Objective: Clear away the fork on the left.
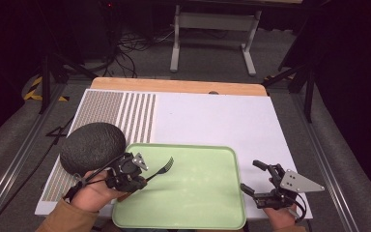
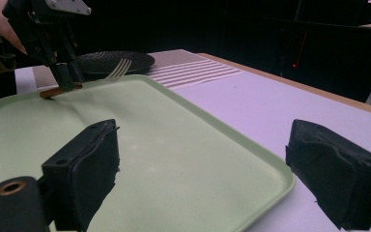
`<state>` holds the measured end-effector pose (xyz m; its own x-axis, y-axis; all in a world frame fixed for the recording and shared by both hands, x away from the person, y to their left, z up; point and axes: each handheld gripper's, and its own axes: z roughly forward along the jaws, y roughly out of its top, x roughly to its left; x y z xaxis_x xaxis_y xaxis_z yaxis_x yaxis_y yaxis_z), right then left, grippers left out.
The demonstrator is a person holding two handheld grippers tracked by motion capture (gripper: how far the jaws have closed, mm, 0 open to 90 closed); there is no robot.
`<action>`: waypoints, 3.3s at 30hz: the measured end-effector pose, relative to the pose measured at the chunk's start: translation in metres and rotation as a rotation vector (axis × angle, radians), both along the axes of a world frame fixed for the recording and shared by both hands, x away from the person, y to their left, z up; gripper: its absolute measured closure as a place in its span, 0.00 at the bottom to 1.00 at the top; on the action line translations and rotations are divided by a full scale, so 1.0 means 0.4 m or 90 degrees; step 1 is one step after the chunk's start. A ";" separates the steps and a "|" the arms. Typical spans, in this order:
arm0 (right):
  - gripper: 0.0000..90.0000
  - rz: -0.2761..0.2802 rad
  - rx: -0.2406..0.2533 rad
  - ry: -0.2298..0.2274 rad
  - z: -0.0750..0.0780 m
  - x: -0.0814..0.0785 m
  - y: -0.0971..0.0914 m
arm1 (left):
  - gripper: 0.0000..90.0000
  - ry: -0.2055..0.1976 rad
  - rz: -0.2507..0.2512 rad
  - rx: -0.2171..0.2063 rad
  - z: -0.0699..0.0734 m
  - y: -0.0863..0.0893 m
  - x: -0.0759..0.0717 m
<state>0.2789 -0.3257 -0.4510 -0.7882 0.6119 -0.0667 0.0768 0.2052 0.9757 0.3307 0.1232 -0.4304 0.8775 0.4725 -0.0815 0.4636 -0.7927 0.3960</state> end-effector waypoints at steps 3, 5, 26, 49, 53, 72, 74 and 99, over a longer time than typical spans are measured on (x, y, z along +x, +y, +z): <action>0.13 0.001 0.000 0.000 0.000 0.000 -0.001 | 0.86 0.008 0.002 0.008 -0.007 -0.008 -0.001; 0.13 0.002 0.001 0.000 0.000 0.000 0.000 | 0.86 0.012 0.002 0.015 -0.012 -0.012 0.000; 0.14 0.004 -0.001 -0.003 0.001 0.002 0.002 | 0.85 0.038 0.016 0.046 -0.045 -0.036 0.002; 0.14 -0.002 0.006 -0.004 0.001 0.002 0.000 | 0.79 -0.009 -0.011 0.002 -0.012 -0.044 -0.004; 0.14 -0.001 0.006 -0.005 0.001 0.002 0.001 | 0.93 -0.034 -0.043 -0.022 0.001 -0.052 -0.010; 0.14 0.000 0.005 -0.005 0.000 0.003 0.001 | 1.00 -0.031 -0.112 -0.010 -0.039 -0.117 0.019; 0.14 0.000 0.005 -0.006 0.000 0.002 0.001 | 1.00 -0.035 -0.115 -0.001 -0.042 -0.118 0.019; 0.14 0.004 0.005 -0.003 0.000 0.009 0.005 | 1.00 -0.058 -0.061 0.064 -0.055 -0.070 0.052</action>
<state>0.2823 -0.3237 -0.4511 -0.7917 0.6074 -0.0657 0.0702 0.1973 0.9778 0.3516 0.0950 -0.4526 0.9207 0.3879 0.0437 0.3498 -0.8696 0.3485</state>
